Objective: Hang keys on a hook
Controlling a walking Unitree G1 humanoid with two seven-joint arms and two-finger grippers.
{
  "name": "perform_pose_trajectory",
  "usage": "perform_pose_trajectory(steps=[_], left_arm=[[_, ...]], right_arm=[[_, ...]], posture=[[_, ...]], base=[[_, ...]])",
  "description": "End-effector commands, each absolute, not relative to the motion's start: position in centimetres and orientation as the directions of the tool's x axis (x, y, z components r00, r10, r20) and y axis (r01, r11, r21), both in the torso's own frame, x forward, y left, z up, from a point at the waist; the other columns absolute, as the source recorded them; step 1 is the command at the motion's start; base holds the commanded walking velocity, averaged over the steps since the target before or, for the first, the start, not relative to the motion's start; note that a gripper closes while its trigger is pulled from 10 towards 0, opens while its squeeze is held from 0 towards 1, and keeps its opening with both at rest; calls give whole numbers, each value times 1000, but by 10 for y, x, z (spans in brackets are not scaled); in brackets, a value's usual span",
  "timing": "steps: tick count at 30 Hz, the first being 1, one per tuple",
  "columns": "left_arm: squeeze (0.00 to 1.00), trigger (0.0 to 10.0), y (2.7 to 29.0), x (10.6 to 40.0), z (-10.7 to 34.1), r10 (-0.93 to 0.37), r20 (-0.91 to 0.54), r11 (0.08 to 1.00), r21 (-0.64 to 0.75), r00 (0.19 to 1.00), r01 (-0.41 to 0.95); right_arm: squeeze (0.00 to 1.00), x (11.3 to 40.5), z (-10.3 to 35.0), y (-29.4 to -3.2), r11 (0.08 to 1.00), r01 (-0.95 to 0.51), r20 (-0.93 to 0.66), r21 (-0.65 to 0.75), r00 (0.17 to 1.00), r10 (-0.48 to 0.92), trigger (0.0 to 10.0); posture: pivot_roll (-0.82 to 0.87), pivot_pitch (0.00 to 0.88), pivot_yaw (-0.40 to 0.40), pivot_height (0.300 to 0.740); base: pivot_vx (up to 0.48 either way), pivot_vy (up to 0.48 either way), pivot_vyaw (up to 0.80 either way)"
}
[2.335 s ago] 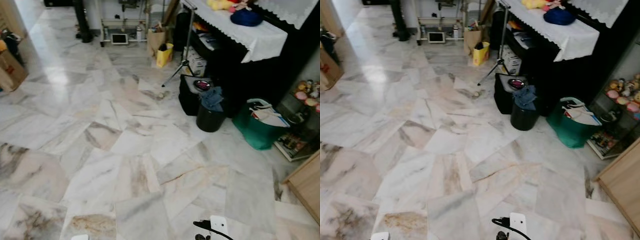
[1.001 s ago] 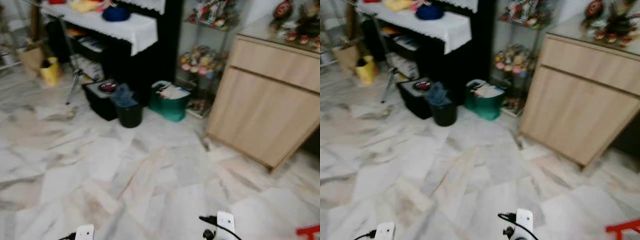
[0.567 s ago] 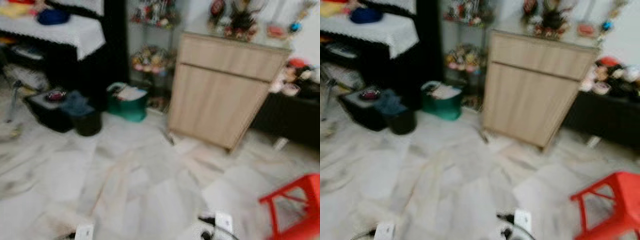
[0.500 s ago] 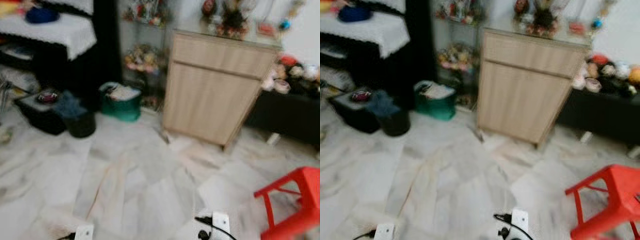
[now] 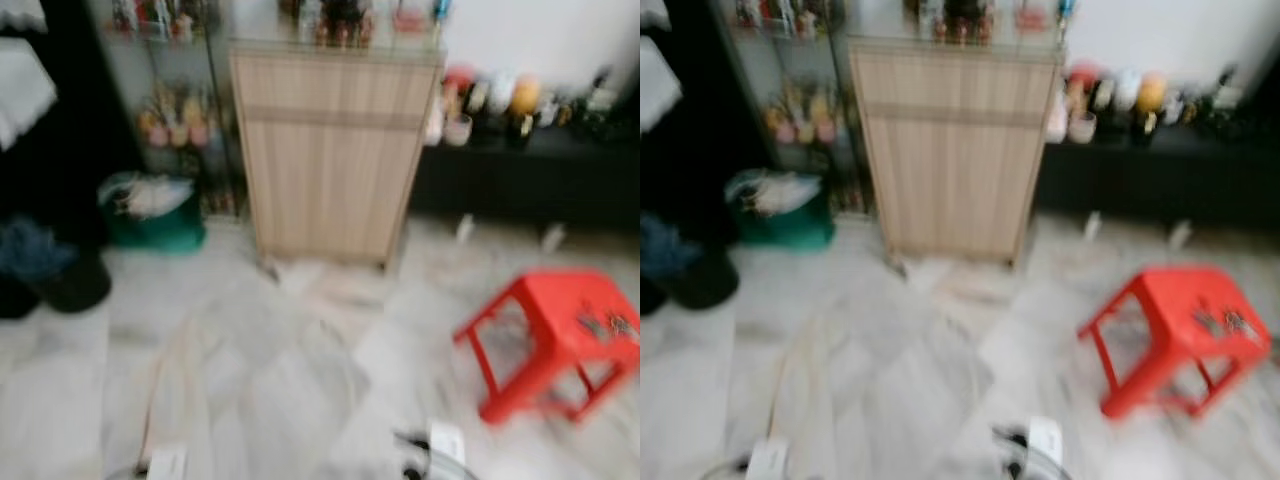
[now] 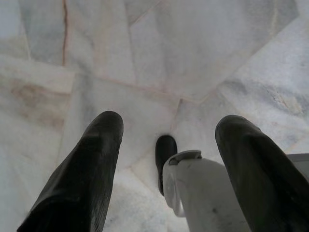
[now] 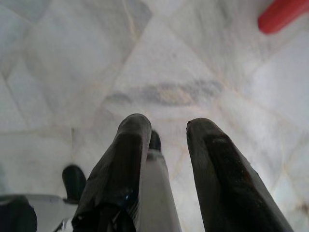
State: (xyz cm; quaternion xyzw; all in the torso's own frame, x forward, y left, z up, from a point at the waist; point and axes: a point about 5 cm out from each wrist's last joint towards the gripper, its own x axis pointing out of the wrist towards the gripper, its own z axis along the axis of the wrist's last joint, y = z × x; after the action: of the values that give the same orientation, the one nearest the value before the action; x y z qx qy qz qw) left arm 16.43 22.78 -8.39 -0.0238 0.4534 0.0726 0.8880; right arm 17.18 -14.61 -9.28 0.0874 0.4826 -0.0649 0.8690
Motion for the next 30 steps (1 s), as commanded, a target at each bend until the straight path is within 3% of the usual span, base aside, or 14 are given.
perform_pose_trajectory(steps=[1, 20, 26, 30], left_arm=[[0, 10000, 229, 156, -87, 109, -821, 988, 27, 560, -151], [0, 10000, 226, 160, -86, 100, -815, 991, 31, 571, -129], [0, 10000, 224, 163, -85, 93, -812, 992, 28, 576, -122], [0, 10000, 223, 166, -84, 90, -809, 993, 25, 581, -119]], right_arm=[[0, 177, -91, -140, 973, 204, -840, 106, 542, -22, 10000], [0, 175, -91, -139, 967, 239, -839, 92, 541, -54, 10000], [0, 175, -91, -139, 966, 241, -841, 90, 538, -56, 10000], [0, 176, -90, -140, 968, 237, -834, 84, 548, -62, 10000]], posture=[[78, 0, -36, 740], [74, 0, -24, 740], [73, 0, -25, 740], [74, 0, -29, 740]], base=[[0, 0, 0], [0, -407, 0], [0, -424, -721], [0, -425, 0]])
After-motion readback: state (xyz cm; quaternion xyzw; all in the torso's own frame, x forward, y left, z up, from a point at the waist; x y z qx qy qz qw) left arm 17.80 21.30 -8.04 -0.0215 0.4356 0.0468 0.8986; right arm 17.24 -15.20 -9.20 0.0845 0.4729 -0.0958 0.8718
